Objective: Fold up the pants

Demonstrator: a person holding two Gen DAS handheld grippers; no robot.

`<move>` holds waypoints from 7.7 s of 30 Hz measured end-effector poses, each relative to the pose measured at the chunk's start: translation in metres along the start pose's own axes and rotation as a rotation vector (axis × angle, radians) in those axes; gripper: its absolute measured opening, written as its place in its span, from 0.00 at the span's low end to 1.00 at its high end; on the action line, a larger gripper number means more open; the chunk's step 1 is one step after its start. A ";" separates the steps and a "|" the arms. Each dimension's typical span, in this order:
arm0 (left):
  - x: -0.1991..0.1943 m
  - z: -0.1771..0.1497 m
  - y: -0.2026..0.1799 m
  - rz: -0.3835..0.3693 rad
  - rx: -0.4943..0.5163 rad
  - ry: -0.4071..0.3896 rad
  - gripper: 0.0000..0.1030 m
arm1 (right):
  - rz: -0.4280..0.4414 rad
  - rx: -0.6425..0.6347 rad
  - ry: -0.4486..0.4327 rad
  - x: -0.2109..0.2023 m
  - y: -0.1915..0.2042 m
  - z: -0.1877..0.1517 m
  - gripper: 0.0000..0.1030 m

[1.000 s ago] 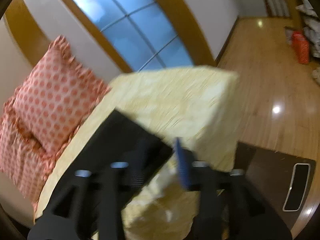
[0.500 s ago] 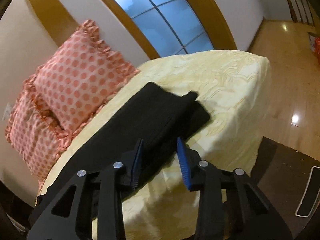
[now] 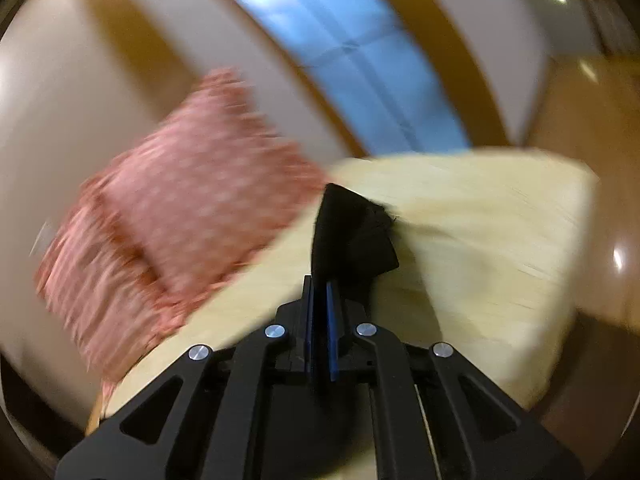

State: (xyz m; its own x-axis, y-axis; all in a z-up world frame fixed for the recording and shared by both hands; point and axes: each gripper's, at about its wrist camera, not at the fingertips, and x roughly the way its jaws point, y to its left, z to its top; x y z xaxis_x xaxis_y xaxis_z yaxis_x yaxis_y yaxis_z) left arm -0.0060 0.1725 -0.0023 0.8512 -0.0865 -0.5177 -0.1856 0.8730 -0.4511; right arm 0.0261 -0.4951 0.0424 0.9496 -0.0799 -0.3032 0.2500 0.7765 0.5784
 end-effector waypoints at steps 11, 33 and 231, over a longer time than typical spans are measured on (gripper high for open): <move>0.002 -0.004 -0.009 0.028 0.035 -0.014 0.92 | 0.550 -0.713 0.547 0.033 0.277 -0.213 0.05; -0.050 0.025 0.071 0.097 -0.237 -0.121 0.93 | 0.615 -1.026 0.542 0.001 0.301 -0.289 0.16; 0.207 0.054 -0.226 -0.166 0.444 0.451 0.83 | 0.256 -0.689 0.691 0.170 0.214 -0.117 0.49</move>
State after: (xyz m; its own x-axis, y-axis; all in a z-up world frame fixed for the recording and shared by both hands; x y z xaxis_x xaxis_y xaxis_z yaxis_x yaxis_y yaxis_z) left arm 0.2385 -0.0168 0.0317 0.5440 -0.3456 -0.7646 0.2335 0.9376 -0.2577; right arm 0.2193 -0.2692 0.0261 0.5867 0.3495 -0.7305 -0.3172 0.9292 0.1898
